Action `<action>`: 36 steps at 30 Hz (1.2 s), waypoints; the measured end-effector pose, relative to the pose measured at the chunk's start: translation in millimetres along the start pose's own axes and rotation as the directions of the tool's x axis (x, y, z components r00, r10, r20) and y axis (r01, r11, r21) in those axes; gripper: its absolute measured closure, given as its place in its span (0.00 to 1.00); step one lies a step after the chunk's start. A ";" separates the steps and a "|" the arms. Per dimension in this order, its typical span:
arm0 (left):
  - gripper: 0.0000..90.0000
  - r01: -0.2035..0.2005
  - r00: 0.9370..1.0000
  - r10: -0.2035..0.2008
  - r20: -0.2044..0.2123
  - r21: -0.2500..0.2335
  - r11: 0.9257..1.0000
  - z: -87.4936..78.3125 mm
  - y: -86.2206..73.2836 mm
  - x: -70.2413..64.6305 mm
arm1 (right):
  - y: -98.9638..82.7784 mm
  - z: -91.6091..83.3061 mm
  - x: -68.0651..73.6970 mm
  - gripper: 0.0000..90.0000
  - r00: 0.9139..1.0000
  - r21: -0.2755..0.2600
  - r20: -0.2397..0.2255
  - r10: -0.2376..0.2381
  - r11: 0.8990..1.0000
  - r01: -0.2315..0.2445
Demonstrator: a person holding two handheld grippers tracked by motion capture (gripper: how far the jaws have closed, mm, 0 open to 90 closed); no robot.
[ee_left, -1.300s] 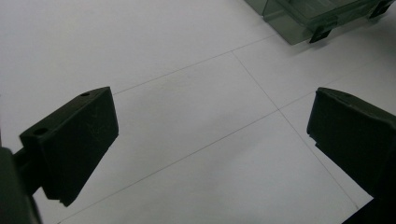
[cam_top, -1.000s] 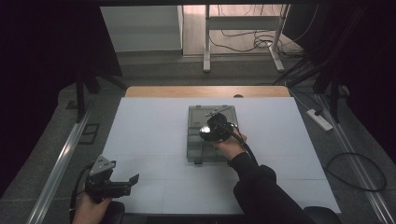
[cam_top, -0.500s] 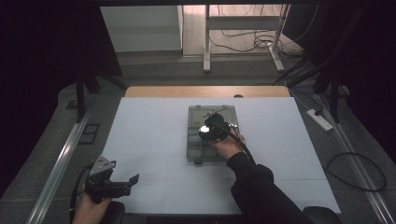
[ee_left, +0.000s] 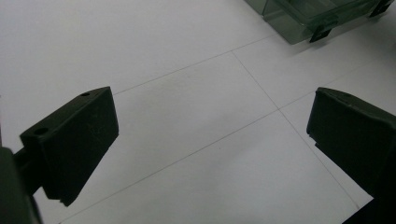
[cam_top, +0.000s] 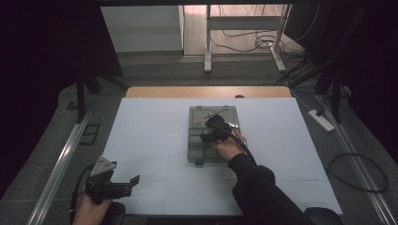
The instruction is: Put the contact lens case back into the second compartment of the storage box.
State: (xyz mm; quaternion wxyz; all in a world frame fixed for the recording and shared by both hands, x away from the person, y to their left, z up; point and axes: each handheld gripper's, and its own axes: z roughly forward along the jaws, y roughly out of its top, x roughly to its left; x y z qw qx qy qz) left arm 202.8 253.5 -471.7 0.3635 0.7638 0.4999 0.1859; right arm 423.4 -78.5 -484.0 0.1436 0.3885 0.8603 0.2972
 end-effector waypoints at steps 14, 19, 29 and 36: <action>0.02 0.001 1.000 -0.001 0.000 0.000 1.000 0.0 0.0 0.1 | 0.9 -5.5 -1.7 0.37 0.999 -0.012 -0.050 -0.005 1.000 0.004; 0.02 0.001 1.000 -0.001 0.000 0.001 1.000 0.0 0.0 0.1 | -0.2 -12.7 -1.6 0.32 0.996 -0.012 -0.083 -0.017 1.000 0.016; 0.02 -0.001 1.000 0.001 0.000 0.003 1.000 0.3 0.2 -0.2 | -6.8 -25.6 -3.7 0.25 0.994 -0.017 -0.105 -0.013 1.000 0.012; 0.03 -0.003 1.000 0.003 -0.003 0.006 1.000 0.3 0.4 -0.4 | -12.5 -32.7 -3.8 0.22 0.992 -0.011 -0.126 -0.021 1.000 0.019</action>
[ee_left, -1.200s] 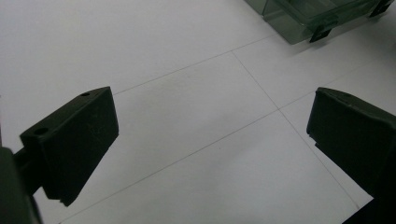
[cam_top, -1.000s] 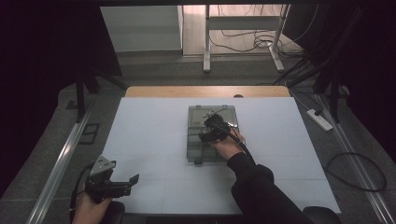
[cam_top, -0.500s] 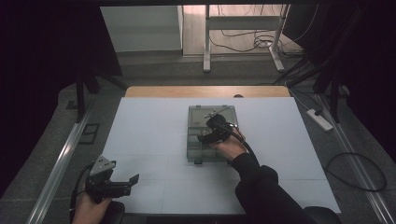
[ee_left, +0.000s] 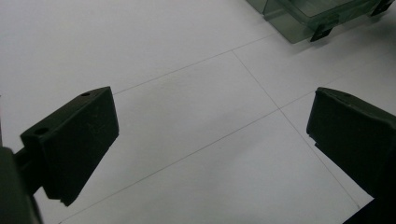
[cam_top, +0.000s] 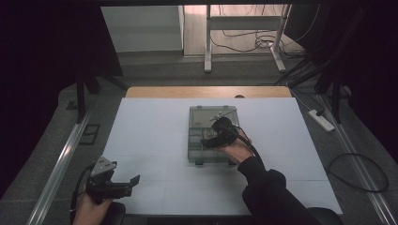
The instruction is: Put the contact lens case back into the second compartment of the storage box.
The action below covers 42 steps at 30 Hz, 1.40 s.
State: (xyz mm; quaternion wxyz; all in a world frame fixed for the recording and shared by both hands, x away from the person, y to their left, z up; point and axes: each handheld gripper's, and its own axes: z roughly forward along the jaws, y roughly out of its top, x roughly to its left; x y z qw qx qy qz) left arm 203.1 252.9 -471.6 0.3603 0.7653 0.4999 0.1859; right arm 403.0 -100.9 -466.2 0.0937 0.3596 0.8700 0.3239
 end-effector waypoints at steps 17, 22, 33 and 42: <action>0.03 -0.001 1.000 0.001 0.000 -0.001 1.000 -0.1 0.0 -0.2 | -14.9 -6.9 5.8 0.07 0.998 0.043 -0.062 -0.027 0.999 0.030; 0.03 -0.002 1.000 0.002 0.001 -0.003 1.000 -0.2 -0.1 -0.2 | -18.9 -6.2 6.6 0.05 0.998 0.058 -0.053 -0.033 0.998 0.036; 0.03 -0.002 1.000 0.003 0.004 -0.004 1.000 -0.4 -0.3 0.1 | -24.6 -13.2 9.9 0.04 0.996 0.044 -0.060 -0.073 0.996 0.076; 0.03 -0.002 1.000 0.002 0.005 -0.004 1.000 -0.5 -0.3 0.2 | -27.4 -23.3 8.9 0.03 0.994 0.024 -0.074 -0.077 0.997 0.079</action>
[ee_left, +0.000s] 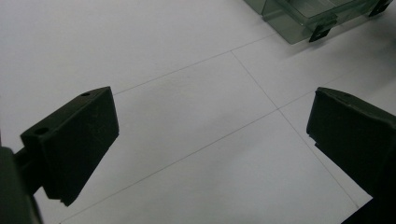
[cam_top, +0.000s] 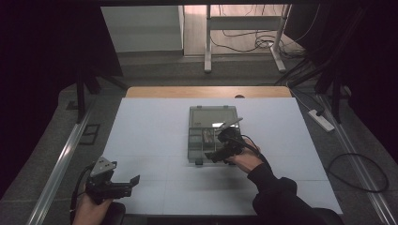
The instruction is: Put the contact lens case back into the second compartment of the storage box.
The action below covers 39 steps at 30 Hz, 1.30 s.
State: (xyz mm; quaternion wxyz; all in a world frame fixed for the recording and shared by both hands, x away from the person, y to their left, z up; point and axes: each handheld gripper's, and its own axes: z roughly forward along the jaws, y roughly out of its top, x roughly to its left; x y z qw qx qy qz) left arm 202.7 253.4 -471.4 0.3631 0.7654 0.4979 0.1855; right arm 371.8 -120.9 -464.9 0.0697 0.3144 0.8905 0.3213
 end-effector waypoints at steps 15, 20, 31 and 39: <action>0.03 -0.001 1.000 0.001 0.000 -0.001 1.000 -0.1 -0.1 0.0 | -10.4 -13.5 0.1 0.03 1.000 0.018 -0.021 0.001 1.000 -0.001; 0.03 0.000 1.000 0.000 0.000 -0.001 1.000 -0.1 -0.1 0.0 | -14.2 -17.9 1.7 0.03 1.000 0.025 -0.006 -0.016 1.000 0.016; 0.03 0.001 1.000 -0.001 -0.003 0.001 1.000 0.1 0.1 -0.3 | -23.6 -31.9 0.7 0.03 1.000 -0.002 -0.016 -0.013 1.000 0.013; 0.03 0.002 1.000 -0.002 -0.003 0.001 1.000 0.1 0.1 -0.2 | -30.4 -41.8 -2.4 0.04 1.000 -0.012 -0.018 0.006 1.000 -0.006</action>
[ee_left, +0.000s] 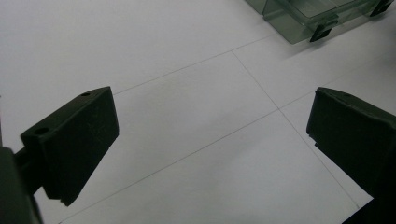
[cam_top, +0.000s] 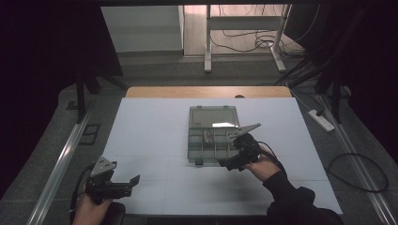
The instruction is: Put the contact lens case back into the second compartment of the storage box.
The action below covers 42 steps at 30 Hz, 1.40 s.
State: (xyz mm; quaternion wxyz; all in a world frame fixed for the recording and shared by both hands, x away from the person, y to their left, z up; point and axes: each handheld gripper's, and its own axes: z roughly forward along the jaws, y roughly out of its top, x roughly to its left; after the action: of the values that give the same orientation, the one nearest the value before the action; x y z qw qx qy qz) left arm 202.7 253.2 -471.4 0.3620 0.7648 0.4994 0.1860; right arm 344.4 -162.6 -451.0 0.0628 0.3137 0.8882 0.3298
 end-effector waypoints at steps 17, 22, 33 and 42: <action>0.03 0.001 1.000 -0.001 -0.001 -0.001 1.000 -0.2 -0.4 0.1 | -20.3 -13.0 -5.4 0.03 1.000 0.004 0.014 0.012 1.000 -0.012; 0.03 0.001 1.000 -0.001 -0.002 -0.001 1.000 -0.2 -0.3 0.0 | -27.1 -19.4 -8.6 0.03 0.999 -0.008 0.022 0.033 0.999 -0.033; 0.03 0.005 1.000 -0.005 -0.005 -0.001 1.000 -0.3 -0.3 0.0 | -41.4 -29.7 -11.4 0.03 0.998 -0.012 0.034 0.052 0.999 -0.052; 0.03 0.005 1.000 -0.005 -0.006 -0.001 1.000 -0.2 -0.2 0.0 | -53.0 -42.0 -16.6 0.03 0.996 -0.029 0.048 0.079 0.997 -0.078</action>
State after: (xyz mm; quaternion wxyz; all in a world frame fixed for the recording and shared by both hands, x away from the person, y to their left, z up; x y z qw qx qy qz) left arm 202.4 253.3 -471.4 0.3614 0.7627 0.5024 0.1876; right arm 317.0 -226.5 -453.1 0.0758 0.3556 0.8688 0.3361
